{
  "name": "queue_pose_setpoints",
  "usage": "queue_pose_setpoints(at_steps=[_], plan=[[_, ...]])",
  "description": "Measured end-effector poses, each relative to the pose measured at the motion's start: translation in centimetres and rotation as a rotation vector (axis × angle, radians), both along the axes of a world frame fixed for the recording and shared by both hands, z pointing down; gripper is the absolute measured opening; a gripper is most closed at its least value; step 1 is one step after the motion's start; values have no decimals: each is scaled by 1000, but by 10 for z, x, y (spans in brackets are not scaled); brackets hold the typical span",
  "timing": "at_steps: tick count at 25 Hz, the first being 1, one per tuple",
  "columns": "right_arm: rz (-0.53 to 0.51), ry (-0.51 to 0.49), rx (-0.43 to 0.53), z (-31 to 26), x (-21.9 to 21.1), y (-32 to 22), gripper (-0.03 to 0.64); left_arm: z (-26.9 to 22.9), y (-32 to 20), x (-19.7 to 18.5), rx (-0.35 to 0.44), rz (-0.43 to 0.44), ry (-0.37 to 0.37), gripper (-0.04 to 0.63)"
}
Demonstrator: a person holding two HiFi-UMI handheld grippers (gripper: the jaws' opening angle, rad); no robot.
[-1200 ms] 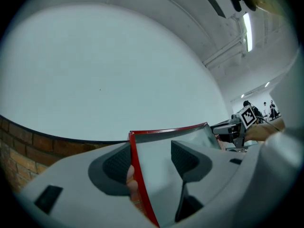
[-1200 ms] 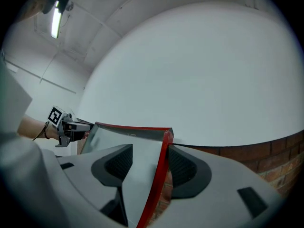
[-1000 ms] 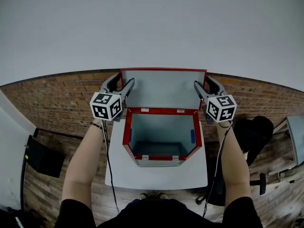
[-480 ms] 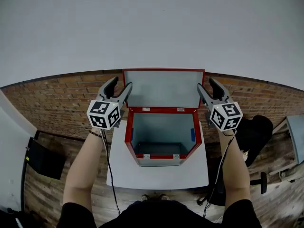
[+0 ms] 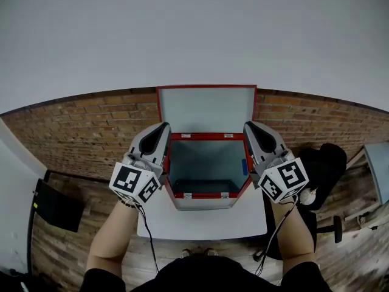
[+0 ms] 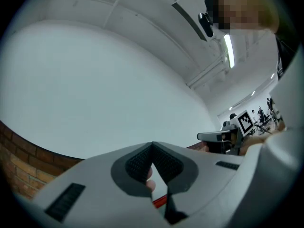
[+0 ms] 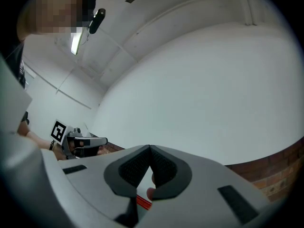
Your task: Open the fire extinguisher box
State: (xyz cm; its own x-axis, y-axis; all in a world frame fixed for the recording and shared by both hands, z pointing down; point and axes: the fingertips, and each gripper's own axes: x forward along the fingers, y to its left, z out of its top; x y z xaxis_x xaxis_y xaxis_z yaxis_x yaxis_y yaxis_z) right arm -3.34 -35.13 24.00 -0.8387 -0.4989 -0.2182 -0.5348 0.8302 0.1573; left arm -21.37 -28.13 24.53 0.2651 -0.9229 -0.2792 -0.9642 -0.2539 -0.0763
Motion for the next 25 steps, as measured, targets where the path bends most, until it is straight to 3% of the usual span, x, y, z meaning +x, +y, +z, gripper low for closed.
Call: queue_pose_setpoints(at_steps=[11,16,25], plan=[[-48,19,-172,65,11,56,18,70,65,48,-105,92,18,48],[-56,30,-247,112,24,79,18,118,81,49,-206,108,91,48],[-11,85,-311,179,38,111,18,170,112,62,-266,141,148,48]])
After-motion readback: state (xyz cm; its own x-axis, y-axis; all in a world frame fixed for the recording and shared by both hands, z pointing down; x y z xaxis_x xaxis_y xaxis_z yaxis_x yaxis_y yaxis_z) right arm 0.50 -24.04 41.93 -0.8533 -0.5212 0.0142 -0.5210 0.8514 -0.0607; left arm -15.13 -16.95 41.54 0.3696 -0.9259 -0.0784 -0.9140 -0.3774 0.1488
